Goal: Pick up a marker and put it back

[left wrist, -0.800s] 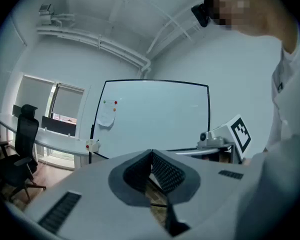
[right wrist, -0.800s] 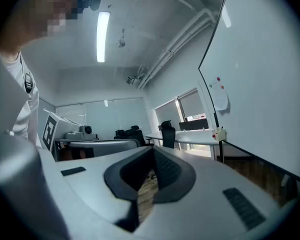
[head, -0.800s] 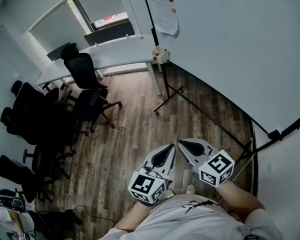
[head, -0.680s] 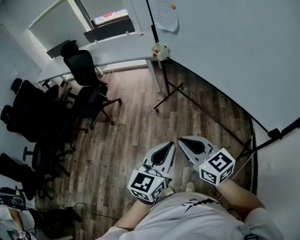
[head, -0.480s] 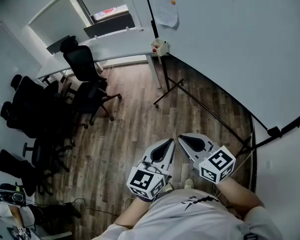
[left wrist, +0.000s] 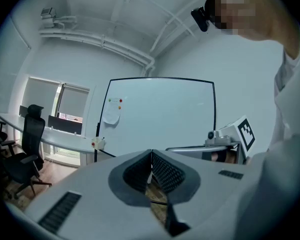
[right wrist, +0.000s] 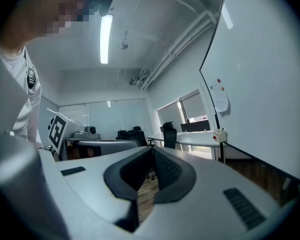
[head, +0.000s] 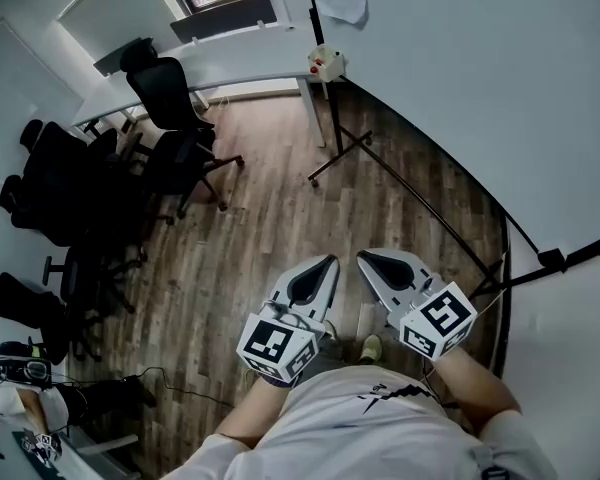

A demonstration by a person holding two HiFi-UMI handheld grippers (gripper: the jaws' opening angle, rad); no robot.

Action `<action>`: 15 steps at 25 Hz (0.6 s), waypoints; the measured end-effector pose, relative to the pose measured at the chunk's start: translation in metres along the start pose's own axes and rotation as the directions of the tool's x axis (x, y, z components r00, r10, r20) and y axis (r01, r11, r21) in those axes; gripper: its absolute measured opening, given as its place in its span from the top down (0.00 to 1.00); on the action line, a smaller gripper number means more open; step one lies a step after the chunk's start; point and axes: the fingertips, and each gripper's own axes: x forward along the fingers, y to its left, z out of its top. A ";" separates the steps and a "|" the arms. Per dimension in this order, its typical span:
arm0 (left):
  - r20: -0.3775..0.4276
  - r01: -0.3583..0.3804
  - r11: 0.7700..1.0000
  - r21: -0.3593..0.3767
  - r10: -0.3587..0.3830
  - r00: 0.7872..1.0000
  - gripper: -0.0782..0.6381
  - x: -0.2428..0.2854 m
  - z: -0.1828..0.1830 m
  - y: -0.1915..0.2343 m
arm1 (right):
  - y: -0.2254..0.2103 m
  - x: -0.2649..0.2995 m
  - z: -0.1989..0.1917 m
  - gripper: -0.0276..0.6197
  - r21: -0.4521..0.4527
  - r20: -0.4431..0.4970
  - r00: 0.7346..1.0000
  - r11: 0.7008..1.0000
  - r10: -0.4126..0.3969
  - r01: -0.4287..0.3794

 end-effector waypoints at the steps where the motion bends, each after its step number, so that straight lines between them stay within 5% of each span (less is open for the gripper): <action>1: -0.003 0.000 1.000 -0.001 0.000 1.000 0.87 0.001 -0.001 0.004 | 0.000 0.004 -0.001 0.94 0.002 -0.001 1.000 1.000 0.003 -0.003; 7: -0.001 0.038 0.999 -0.009 -0.038 0.999 0.87 0.016 -0.001 0.039 | -0.016 0.041 -0.001 0.93 -0.003 -0.010 0.999 0.999 -0.034 0.034; 15: 0.024 0.104 0.995 0.008 -0.104 0.994 0.87 0.046 0.021 0.136 | -0.042 0.144 0.015 0.93 -0.035 -0.022 0.996 0.995 -0.092 0.091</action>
